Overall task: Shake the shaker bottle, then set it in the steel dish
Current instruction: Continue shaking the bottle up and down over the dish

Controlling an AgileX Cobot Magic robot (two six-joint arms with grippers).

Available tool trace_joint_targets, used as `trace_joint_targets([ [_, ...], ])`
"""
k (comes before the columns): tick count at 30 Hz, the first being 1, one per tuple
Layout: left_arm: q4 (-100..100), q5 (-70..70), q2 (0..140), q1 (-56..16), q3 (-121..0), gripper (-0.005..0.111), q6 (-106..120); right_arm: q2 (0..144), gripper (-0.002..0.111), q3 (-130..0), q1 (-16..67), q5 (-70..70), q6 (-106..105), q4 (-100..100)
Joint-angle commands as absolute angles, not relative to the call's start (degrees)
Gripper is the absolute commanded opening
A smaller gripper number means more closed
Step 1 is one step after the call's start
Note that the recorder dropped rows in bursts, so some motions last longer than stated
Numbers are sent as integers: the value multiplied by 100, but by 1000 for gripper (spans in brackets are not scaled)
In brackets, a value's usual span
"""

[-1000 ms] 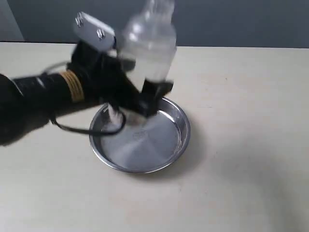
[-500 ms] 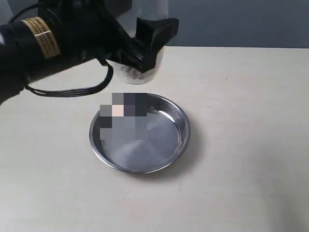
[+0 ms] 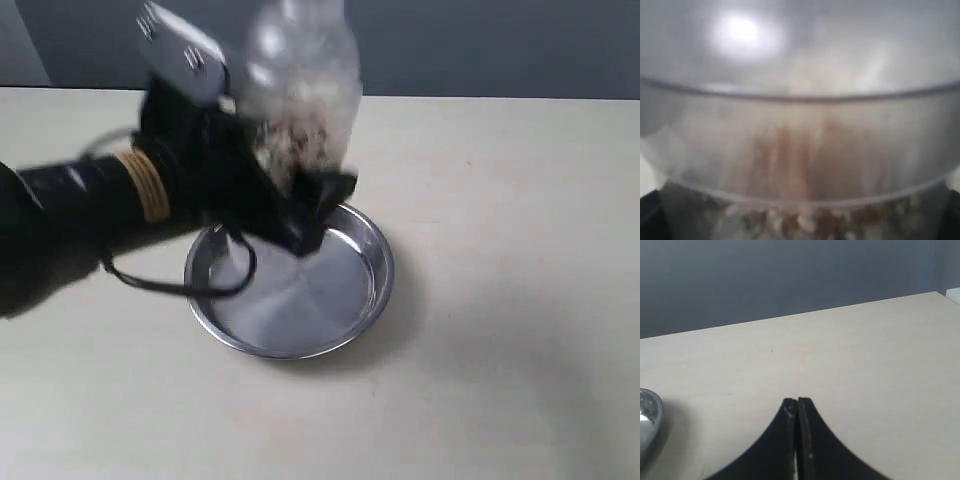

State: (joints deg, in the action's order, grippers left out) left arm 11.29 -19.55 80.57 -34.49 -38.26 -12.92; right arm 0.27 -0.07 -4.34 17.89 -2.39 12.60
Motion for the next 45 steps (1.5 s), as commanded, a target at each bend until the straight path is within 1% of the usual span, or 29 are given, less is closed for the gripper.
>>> trace_joint_targets([
  [1, 1322, -3024, 7593, -3436, -4134, 0, -1333, 0, -1, 0, -451, 1748, -249, 1257],
  [4, 1368, -2436, 7217, -3436, -4502, 0, -1333, 0, -1, 0, -451, 1748, -249, 1257],
  [6, 1354, -1841, 7620, -3420, -4284, 0, -1321, 0, -1, 0, -451, 1748, -249, 1257],
  [9, 1110, -1775, 8113, -3364, -4166, 0, -1520, 0, -1, 0, -451, 1748, -249, 1257],
  [13, 1904, -2469, 7245, -3448, -4665, 0, -1533, 0, -1, 0, -451, 1748, -249, 1257],
  [15, 1738, -1955, 6993, -3419, -4849, 0, -1520, 0, -1, 0, -451, 1748, -249, 1257],
  [18, 1632, -1418, 7467, -3419, -4313, 0, -1520, 0, -1, 0, -451, 1748, -249, 1257],
  [19, 1363, -1679, 7956, -3419, -3987, 0, -1530, 0, -1, 0, -451, 1748, -249, 1257],
  [20, 1234, -1832, 8019, -3433, -3961, 0, -1544, 0, -1, 0, -451, 1748, -249, 1257],
  [22, 1587, -2596, 7466, -3448, -4248, 0, -1531, 0, -1, 0, -451, 1748, -249, 1257],
  [23, 1590, -2618, 7110, -3437, -4582, 0, -1489, 0, -1, 0, -451, 1748, -249, 1257],
  [24, 1576, -2385, 7051, -3437, -4614, 0, -1477, 0, -1, 0, -451, 1748, -249, 1257],
  [25, 1565, -1846, 7274, -3437, -4434, 0, -1477, 0, -1, 0, -451, 1748, -249, 1257],
  [26, 1538, -1737, 7573, -3437, -4216, 0, -1477, 0, -1, 0, -451, 1748, -249, 1257],
  [27, 1043, -1904, 8168, -3423, -3923, 0, -1514, 0, -1, 0, -451, 1748, -249, 1257],
  [28, 954, -2180, 8194, -3446, -3898, 0, -1526, 0, -1, 0, -451, 1748, -249, 1257],
  [30, 1532, -3150, 7513, -3419, -4274, 0, -1376, 0, -1, 0, -451, 1748, -249, 1257],
  [31, 1447, -3065, 7249, -3388, -4497, 0, -1243, 0, -1, 0, -451, 1748, -249, 1257],
  [32, 1254, -2540, 7159, -3386, -4531, 0, -1243, 0, -1, 0, -451, 1748, -249, 1257],
  [33, 1252, -2132, 7446, -3386, -4342, 0, -1243, 0, -1, 0, -451, 1748, -249, 1257],
  [34, 1146, -2149, 7969, -3378, -3966, 0, -1243, 0, -1, 0, -451, 1748, -249, 1257],
  [35, 778, -2314, 8374, -3363, -3799, 0, -1415, 0, -1, 0, -451, 1748, -249, 1257],
  [36, 825, -2614, 8322, -3383, -3805, 0, -1738, 0, -1, 0, -451, 1748, -249, 1257],
  [39, 1573, -3593, 7560, -3425, -4187, 0, -1881, 0, -1, 0, -451, 1748, -249, 1257],
  [40, 1633, -3548, 7343, -3425, -4389, 0, -1787, 0, -1, 0, -451, 1748, -249, 1257],
  [42, 1511, -2821, 7206, -3440, -4492, 0, -1785, 0, -1, 0, -451, 1748, -249, 1257],
  [44, 1501, -2183, 7568, -3465, -4199, 0, -1785, 0, -1, 0, -451, 1748, -249, 1257],
  [45, 1395, -2258, 7864, -3425, -4053, 0, -1785, 0, -1, 0, -451, 1748, -249, 1257],
])
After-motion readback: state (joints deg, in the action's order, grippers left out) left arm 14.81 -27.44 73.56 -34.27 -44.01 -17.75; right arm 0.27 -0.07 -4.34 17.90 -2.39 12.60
